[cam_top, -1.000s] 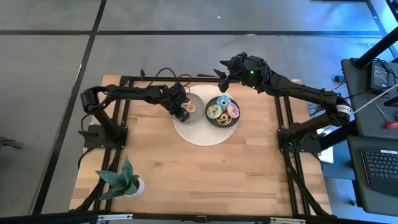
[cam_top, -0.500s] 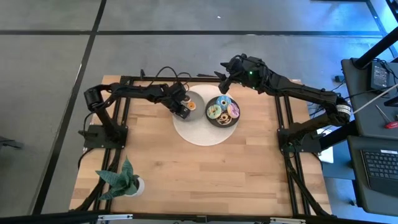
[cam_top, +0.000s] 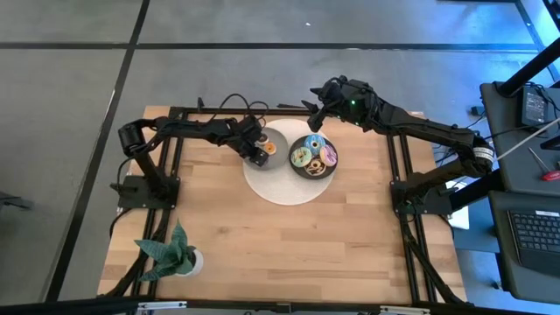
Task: Pick & Place donuts
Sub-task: Put the small purple donut on the gray bin, then return to Home Position
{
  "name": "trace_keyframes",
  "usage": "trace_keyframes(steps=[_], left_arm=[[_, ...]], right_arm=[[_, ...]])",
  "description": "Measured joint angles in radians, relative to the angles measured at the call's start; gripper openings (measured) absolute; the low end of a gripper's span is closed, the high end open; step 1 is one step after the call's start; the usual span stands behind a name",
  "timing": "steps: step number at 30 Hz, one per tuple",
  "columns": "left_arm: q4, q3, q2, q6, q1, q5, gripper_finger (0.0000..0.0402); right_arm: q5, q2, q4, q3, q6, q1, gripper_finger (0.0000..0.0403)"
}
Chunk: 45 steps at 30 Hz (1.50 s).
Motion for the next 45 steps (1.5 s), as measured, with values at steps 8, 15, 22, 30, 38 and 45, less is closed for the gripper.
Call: trace_keyframes(steps=[8,15,22,30,38,45], left_arm=[[-0.004,0.0,-0.006,0.0,0.01,-0.001,0.0174],[-0.038,-0.001,-0.044,0.0,0.05,0.033,0.018],[-0.066,-0.002,-0.082,0.024,0.085,0.061,0.0176],[-0.023,-0.001,-0.311,0.077,0.152,0.103,0.018],[0.05,0.0,-0.624,0.278,0.136,0.048,0.0176],[0.196,-0.153,-0.799,0.352,0.142,0.198,0.018]], right_arm=[[0.0,0.0,0.0,0.0,-0.002,0.0,0.0227],[0.0,0.0,0.0,0.0,-0.003,0.0,0.0227],[0.0,0.0,0.0,0.0,-0.01,0.0,0.0227],[-0.152,-0.058,-0.235,-0.001,-0.057,-0.012,0.0227],[-0.583,-0.208,-0.268,-0.148,0.05,-0.093,0.0227],[-0.515,-0.498,0.021,-0.491,0.139,-0.073,0.0227]])
